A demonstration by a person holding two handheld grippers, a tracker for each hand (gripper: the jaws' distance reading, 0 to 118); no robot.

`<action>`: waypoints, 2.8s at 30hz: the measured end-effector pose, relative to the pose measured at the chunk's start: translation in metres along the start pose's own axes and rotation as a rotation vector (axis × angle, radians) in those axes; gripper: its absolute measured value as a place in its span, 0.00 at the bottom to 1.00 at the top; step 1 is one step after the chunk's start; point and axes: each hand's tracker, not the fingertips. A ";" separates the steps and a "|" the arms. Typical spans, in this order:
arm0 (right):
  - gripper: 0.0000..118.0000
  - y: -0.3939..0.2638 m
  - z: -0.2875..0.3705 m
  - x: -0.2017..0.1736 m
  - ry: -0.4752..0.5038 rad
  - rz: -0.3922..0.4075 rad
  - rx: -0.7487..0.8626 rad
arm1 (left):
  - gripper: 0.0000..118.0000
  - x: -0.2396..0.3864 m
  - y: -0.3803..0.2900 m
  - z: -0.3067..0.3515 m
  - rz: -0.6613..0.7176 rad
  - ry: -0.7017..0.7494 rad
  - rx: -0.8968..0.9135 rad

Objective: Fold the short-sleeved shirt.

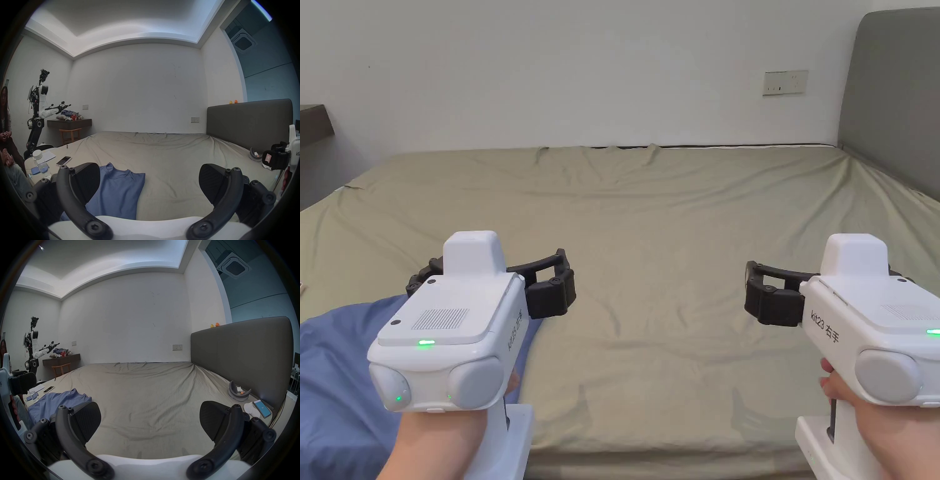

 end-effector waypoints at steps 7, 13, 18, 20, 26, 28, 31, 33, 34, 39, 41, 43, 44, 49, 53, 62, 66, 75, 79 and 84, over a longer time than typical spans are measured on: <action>1.00 0.000 0.000 -0.002 0.002 0.015 0.004 | 0.99 0.000 0.000 0.000 0.001 -0.001 0.000; 1.00 0.000 0.000 -0.002 0.004 0.019 0.000 | 0.99 -0.001 0.000 0.000 0.007 -0.001 -0.001; 1.00 0.000 0.000 -0.003 0.005 0.025 -0.001 | 0.99 -0.001 0.000 -0.001 0.005 -0.004 -0.005; 1.00 0.000 0.000 -0.003 0.005 0.026 0.000 | 0.99 -0.002 0.000 -0.001 0.005 -0.005 -0.004; 1.00 0.000 0.000 -0.004 0.005 0.030 0.000 | 0.99 -0.001 -0.001 -0.001 0.006 -0.005 -0.006; 1.00 0.000 0.000 -0.004 0.002 0.030 -0.001 | 0.99 -0.002 -0.001 -0.001 0.006 -0.005 -0.008; 1.00 0.000 0.000 -0.004 0.001 0.031 0.003 | 0.99 -0.001 -0.001 -0.002 0.008 -0.006 -0.009; 1.00 0.000 0.000 -0.004 -0.001 0.033 0.003 | 0.99 -0.002 -0.001 -0.002 0.008 -0.005 -0.008; 1.00 0.000 0.000 -0.004 -0.001 0.035 0.002 | 0.99 -0.002 -0.001 -0.002 0.008 -0.005 -0.008; 1.00 -0.001 0.000 -0.005 0.001 0.040 0.000 | 0.99 -0.002 -0.001 -0.003 0.011 -0.003 -0.009; 1.00 -0.001 0.000 -0.006 0.001 0.044 0.002 | 0.99 -0.002 -0.002 -0.003 0.012 -0.003 -0.010; 1.00 -0.001 0.000 -0.006 0.002 0.049 0.002 | 0.99 -0.002 -0.002 -0.003 0.014 -0.001 -0.011; 1.00 -0.001 0.000 -0.006 0.003 0.050 0.002 | 0.99 -0.002 -0.002 -0.003 0.015 -0.001 -0.012; 1.00 -0.001 -0.001 -0.006 0.005 0.050 0.000 | 0.99 -0.001 -0.002 -0.003 0.014 -0.002 -0.013; 1.00 -0.001 -0.001 -0.006 0.005 0.051 0.000 | 0.99 -0.001 -0.002 -0.003 0.012 -0.005 -0.014; 1.00 0.000 0.000 -0.006 0.003 0.049 -0.002 | 0.99 0.000 -0.002 -0.004 0.013 -0.004 -0.014; 0.45 0.008 0.004 -0.005 0.050 0.028 -0.007 | 0.39 -0.002 0.004 0.000 0.028 -0.047 -0.009; 0.00 0.012 0.008 -0.008 0.025 0.025 -0.001 | 0.00 0.002 0.002 -0.006 -0.012 -0.018 -0.026; 0.00 0.012 0.001 -0.016 0.049 0.034 -0.012 | 0.00 -0.009 0.002 -0.002 -0.004 0.010 -0.029; 0.00 0.015 -0.016 -0.049 0.176 0.047 -0.016 | 0.00 -0.045 0.002 0.021 0.012 0.112 -0.029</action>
